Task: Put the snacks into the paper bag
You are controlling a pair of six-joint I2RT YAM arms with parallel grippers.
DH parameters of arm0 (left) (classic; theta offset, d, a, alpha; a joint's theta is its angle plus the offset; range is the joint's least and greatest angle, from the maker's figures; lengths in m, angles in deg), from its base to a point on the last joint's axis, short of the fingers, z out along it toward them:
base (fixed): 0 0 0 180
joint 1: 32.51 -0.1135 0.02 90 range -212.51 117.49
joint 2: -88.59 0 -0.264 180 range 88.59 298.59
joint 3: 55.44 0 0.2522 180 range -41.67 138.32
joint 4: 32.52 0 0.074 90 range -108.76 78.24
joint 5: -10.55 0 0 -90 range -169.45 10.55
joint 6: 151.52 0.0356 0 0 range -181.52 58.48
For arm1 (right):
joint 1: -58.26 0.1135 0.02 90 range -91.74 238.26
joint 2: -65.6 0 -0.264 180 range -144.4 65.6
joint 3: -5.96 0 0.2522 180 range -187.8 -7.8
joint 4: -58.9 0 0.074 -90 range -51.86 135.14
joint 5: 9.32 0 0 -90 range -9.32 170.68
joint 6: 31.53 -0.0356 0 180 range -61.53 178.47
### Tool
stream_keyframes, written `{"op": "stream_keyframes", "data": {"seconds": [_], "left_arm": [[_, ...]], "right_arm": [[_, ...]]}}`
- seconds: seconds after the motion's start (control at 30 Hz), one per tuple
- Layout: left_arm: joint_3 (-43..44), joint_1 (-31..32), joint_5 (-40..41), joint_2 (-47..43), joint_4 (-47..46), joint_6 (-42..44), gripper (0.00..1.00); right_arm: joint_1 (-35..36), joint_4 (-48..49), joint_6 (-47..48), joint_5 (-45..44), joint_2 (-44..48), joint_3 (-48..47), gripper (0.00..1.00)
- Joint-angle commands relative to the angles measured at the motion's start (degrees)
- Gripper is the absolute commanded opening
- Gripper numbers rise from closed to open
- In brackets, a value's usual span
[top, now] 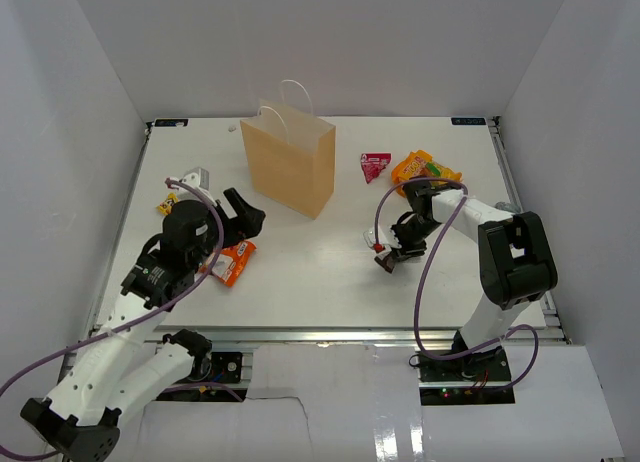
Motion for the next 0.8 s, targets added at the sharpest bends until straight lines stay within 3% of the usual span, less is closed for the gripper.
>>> {"op": "stream_keyframes", "data": {"seconds": [0.0,0.2,0.27,0.43,0.47,0.57,0.67,0.77], "left_arm": [[-4.86,-0.26,1.38,-4.29,0.49,-8.28,0.97],[-11.28,-0.26,1.73,-7.90,0.41,-13.73,0.96],[-13.30,-0.26,1.73,-8.26,0.41,-16.19,0.95],[-16.20,-0.26,3.14,-8.78,0.67,-21.90,0.95],[-16.81,-0.26,3.66,-8.87,0.93,-22.61,0.95],[-17.61,-0.26,4.11,-8.87,0.93,-24.37,0.95],[-17.79,-0.26,4.11,-8.26,0.93,-24.90,0.95],[-17.61,-0.26,3.76,-7.91,1.20,-25.07,0.95]], "right_arm": [[0.13,2.24,-2.79,-0.95,1.00,1.75,0.40],[0.04,-1.17,-9.55,5.97,3.46,-1.13,0.22],[0.04,-3.11,-15.26,9.58,4.69,-3.95,0.21],[0.48,-3.66,-35.80,23.04,7.86,-22.71,0.15],[1.00,-0.95,-47.77,23.22,7.95,-25.29,0.12],[2.76,9.94,-67.17,22.09,7.51,-34.00,0.08],[6.01,21.38,-81.58,14.89,5.41,-40.33,0.08],[10.49,26.83,-87.60,5.50,0.77,-48.31,0.08]]}}
